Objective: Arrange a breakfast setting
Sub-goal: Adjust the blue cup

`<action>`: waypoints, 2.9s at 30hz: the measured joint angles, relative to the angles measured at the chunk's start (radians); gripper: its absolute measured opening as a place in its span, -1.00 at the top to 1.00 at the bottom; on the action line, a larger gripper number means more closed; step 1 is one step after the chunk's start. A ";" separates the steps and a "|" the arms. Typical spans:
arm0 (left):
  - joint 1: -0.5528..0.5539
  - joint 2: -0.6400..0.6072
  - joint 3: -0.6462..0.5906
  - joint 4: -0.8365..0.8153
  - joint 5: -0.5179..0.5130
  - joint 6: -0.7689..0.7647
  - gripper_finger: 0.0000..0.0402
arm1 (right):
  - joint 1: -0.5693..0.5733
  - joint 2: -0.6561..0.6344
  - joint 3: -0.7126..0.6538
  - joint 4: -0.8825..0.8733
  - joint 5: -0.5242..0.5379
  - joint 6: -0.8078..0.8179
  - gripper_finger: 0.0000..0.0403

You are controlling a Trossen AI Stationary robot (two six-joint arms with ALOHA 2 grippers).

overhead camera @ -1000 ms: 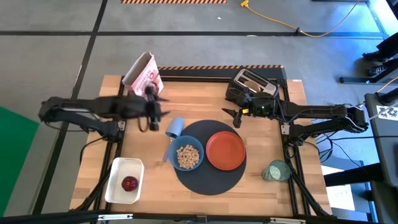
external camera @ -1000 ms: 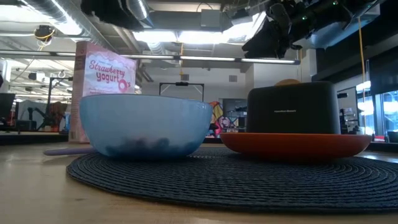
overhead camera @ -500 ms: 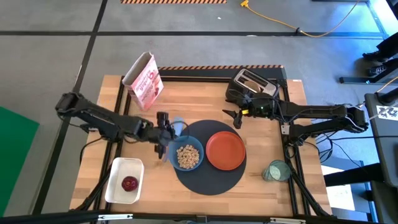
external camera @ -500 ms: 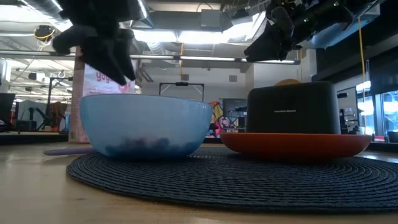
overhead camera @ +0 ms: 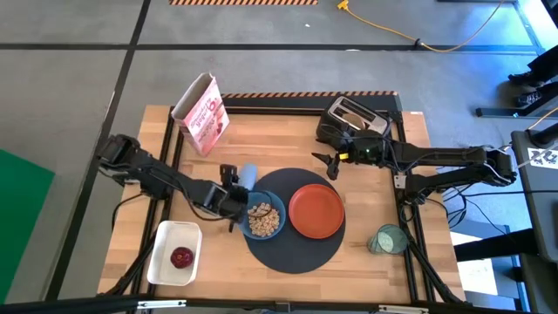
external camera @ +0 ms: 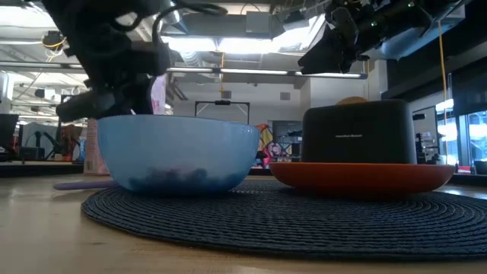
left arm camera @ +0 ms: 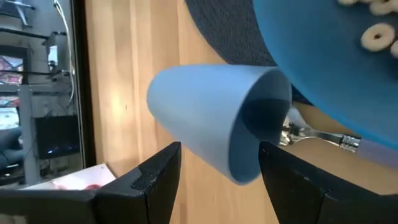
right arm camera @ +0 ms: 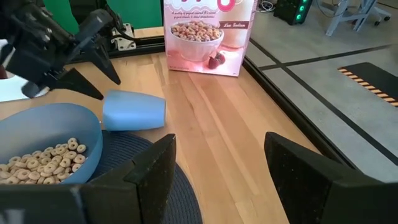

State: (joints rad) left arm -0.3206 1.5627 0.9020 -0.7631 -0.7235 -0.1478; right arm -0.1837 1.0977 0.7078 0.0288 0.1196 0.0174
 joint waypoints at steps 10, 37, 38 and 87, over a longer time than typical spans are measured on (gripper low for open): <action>0.084 0.056 0.000 0.010 -0.008 -0.002 0.05 | 0.000 0.000 0.000 -0.001 0.000 0.002 -0.18; 0.332 0.040 0.193 -0.211 0.342 0.033 0.94 | 0.000 0.000 0.000 -0.032 -0.001 0.003 -0.18; 0.353 0.040 0.210 -0.228 0.373 0.033 0.94 | 0.000 0.000 0.000 -0.032 -0.001 0.003 -0.18; 0.783 0.466 0.742 -0.694 0.675 0.296 0.94 | 0.000 0.000 0.000 -0.060 -0.001 -0.009 -0.17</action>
State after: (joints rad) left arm 0.4621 2.0288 1.6440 -1.4576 -0.0484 0.1486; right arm -0.1835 1.0977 0.7078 -0.0313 0.1190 0.0086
